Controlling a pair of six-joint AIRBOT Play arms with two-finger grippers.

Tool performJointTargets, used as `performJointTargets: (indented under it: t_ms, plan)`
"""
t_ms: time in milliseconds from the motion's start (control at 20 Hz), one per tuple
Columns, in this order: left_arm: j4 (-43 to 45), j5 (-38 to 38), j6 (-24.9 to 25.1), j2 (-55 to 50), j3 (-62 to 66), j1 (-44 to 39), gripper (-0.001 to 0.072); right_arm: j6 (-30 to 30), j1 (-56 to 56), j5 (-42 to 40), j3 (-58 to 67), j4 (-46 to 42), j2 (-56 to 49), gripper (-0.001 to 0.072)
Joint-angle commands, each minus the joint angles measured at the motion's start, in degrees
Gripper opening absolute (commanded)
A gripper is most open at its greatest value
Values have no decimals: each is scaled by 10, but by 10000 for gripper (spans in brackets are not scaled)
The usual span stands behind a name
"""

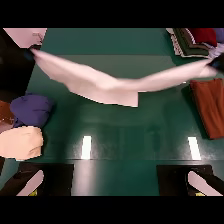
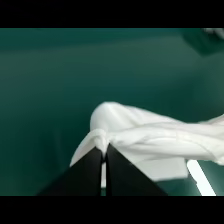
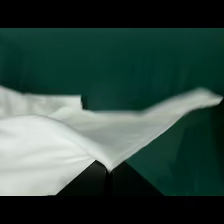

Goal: Fold the shirts.

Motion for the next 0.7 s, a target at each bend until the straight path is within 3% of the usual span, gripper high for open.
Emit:
performJointTargets:
  t_ms: [0, 250, 400, 650]
  plan:
    - [-1, -2, -2, 14, 213, 19, 24, 7, 0, -58, 109, 13, 52, 11]
    - [-2, -4, -38, 14, 373, 19, 23, 7, 0, -68, 220, 8, 106, 11]
    - [-10, -4, -73, 14, 421, 19, 23, 38, 0, -47, 267, -16, 122, 11]
    - [-63, -26, -71, 14, 424, 19, 23, 101, 0, 9, 231, -97, 136, 10]
